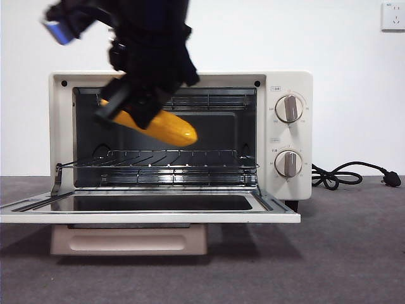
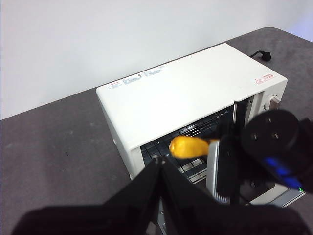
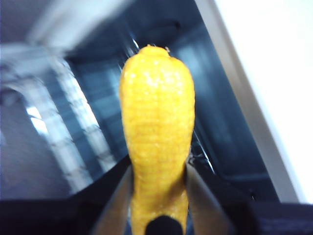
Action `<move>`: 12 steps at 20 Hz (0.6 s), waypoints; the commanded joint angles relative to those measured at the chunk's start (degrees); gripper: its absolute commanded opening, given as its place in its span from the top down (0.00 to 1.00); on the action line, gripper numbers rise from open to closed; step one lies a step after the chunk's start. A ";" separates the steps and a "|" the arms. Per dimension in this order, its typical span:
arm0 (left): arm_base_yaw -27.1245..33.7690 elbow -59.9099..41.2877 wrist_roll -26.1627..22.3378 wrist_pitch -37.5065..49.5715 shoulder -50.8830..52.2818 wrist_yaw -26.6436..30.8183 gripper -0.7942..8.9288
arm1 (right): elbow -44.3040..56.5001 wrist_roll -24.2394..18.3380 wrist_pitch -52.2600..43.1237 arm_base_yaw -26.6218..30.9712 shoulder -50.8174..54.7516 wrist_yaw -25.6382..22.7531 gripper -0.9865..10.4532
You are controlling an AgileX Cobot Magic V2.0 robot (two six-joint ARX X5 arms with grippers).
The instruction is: Take the corn from the table,put the corn in the oven
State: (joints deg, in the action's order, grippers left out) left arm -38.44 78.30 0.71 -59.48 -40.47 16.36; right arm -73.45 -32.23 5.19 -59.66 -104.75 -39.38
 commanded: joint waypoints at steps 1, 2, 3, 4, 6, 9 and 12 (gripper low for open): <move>-0.20 -0.42 0.57 0.39 0.22 0.20 0.92 | 0.00 0.07 -0.26 1.01 -0.52 0.24 0.71; -0.20 -0.42 0.57 0.42 0.22 0.20 0.92 | 0.00 0.07 -0.24 1.31 -0.52 0.39 0.71; -0.20 -0.42 0.57 0.42 0.22 0.20 0.92 | 0.00 0.07 -0.22 1.64 -0.52 0.59 0.71; -0.20 -0.42 0.57 0.42 0.22 0.20 0.92 | 0.00 0.07 -0.15 1.95 -0.52 0.98 0.71; -0.20 -0.42 0.57 0.42 0.22 0.20 0.92 | 0.00 0.33 0.15 2.47 -0.52 1.90 0.66; -0.20 -0.42 0.57 0.42 0.20 0.20 0.92 | 0.00 1.27 0.81 2.84 -0.52 1.88 0.58; -0.20 -0.42 0.57 0.44 0.20 0.20 0.92 | 0.00 1.99 0.90 2.84 -0.52 1.86 0.58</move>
State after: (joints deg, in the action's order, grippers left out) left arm -38.44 78.30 0.71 -59.46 -40.47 16.38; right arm -73.45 -31.42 6.26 -56.71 -104.75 -37.50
